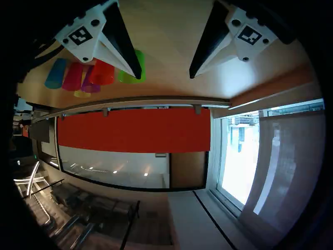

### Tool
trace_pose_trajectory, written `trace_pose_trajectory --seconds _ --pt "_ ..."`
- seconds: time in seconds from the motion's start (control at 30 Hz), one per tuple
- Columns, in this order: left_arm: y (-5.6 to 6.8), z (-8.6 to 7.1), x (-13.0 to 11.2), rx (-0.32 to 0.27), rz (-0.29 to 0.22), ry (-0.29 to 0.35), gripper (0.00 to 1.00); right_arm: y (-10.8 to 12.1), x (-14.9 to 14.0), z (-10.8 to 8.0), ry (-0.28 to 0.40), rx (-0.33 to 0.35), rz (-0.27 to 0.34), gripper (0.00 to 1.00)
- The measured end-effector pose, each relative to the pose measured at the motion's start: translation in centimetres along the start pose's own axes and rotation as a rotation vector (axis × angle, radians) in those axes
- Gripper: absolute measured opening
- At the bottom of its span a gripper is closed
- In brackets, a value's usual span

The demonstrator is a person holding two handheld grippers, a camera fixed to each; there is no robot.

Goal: Pour water

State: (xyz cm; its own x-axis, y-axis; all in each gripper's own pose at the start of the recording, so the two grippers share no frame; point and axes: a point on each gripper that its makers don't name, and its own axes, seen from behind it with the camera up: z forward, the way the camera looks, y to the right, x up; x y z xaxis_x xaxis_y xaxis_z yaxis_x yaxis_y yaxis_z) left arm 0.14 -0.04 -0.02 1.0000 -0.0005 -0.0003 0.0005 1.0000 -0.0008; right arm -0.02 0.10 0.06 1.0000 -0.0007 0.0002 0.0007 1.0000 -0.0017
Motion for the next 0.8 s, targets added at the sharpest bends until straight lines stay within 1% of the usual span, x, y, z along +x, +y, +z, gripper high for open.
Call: trace_pose_trajectory --seconds 0.17,0.27,0.47,0.67,0.8 --pt "0.0 0.0 0.0 -0.003 0.000 -0.003 0.85 0.5 0.0 0.1 -0.002 -0.012 -0.007 0.99" --pt "0.1 0.0 -0.2 -0.007 0.000 -0.011 0.85 0.5 0.7 0.0 0.003 -0.011 -0.008 0.99" --pt "0.4 0.1 0.3 -0.027 0.025 -0.024 0.85 0.4 2.3 -0.1 0.002 -0.007 -0.006 0.99" --pt "1.2 0.2 2.5 -0.068 0.023 -0.023 0.85 -0.1 3.6 -0.1 -0.029 0.006 -0.019 0.99" --pt "1.2 0.4 4.4 -0.089 0.020 -0.025 0.85 -0.6 5.2 -0.1 -0.043 0.020 -0.020 0.99"
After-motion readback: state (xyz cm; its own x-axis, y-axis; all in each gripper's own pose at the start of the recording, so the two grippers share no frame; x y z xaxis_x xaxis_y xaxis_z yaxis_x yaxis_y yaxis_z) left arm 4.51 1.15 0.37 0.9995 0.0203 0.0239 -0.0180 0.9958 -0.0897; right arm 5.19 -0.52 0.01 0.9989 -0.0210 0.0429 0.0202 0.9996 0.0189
